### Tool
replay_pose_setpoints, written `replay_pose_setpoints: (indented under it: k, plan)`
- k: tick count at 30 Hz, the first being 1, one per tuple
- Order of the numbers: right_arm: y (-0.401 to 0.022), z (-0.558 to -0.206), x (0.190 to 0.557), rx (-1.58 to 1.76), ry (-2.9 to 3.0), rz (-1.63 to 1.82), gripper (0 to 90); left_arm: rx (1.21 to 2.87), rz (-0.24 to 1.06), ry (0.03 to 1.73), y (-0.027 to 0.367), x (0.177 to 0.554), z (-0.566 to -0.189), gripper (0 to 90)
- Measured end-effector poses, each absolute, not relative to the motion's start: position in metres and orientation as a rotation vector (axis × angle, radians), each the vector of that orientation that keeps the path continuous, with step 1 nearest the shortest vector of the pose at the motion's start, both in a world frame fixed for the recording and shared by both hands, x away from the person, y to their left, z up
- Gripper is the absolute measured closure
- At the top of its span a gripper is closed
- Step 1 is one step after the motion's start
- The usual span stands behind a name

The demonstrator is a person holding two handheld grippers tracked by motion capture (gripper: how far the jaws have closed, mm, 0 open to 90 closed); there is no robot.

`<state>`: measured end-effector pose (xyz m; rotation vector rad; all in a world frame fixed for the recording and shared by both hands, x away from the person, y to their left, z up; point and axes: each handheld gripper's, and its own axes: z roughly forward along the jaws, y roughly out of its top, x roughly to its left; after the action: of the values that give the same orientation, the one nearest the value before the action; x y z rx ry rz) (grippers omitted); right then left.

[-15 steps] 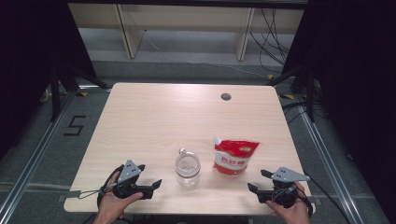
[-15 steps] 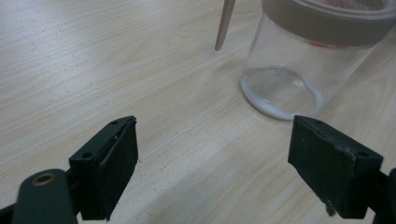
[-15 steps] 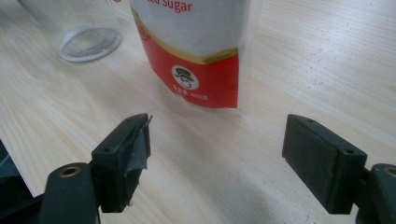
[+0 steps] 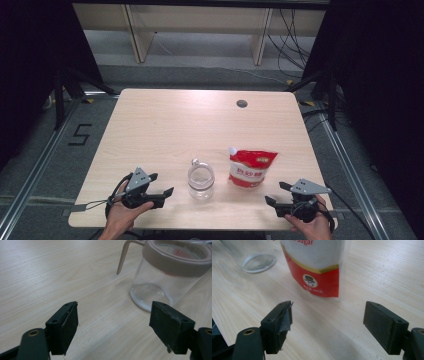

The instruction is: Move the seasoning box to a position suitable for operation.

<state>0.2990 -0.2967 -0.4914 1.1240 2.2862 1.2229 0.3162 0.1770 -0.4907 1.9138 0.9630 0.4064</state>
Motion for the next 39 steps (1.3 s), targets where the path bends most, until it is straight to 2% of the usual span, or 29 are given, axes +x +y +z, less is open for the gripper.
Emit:
replay_pose_setpoints:
  k: [8, 10, 15, 16, 19, 21, 23, 26, 32, 39]
  plan:
    - [-0.299, -0.492, 0.301, 1.090, 2.283, 1.210, 24.1, 1.935, 0.413, 0.949, 0.170, 0.319, -0.481, 28.9]
    - [-0.298, -0.492, 0.301, 1.091, 2.283, 1.216, 24.1, 1.929, 0.414, 0.938, 0.168, 0.322, -0.478, 32.8]
    - [-0.298, -0.493, 0.301, 1.102, 2.296, 1.216, 24.1, 1.962, 0.453, 0.873, 0.162, 0.324, -0.473, 57.8]
    - [-0.298, -0.493, 0.302, 1.093, 2.292, 1.217, 24.1, 1.968, 0.465, 0.849, 0.161, 0.324, -0.471, 57.8]
    - [-0.298, -0.493, 0.300, 1.124, 2.280, 1.208, 24.1, 1.971, 0.492, 0.809, 0.157, 0.325, -0.462, 79.0]
    - [-0.299, -0.492, 0.301, 1.115, 2.286, 1.202, 24.1, 1.961, 0.495, 0.795, 0.155, 0.327, -0.460, 82.2]
    - [-0.298, -0.493, 0.301, 1.111, 2.283, 1.217, 24.2, 1.944, 0.501, 0.755, 0.152, 0.331, -0.452, 89.1]
    - [-0.298, -0.493, 0.301, 1.120, 2.284, 1.212, 24.3, 1.953, 0.536, 0.707, 0.147, 0.339, -0.441, 89.4]
    - [-0.299, -0.493, 0.301, 1.122, 2.286, 1.203, 24.3, 1.948, 0.474, 0.699, 0.131, 0.360, -0.426, 89.4]
    - [-0.298, -0.494, 0.301, 1.141, 2.292, 1.204, 24.3, 2.055, 0.460, 0.666, 0.111, 0.389, -0.416, 89.4]
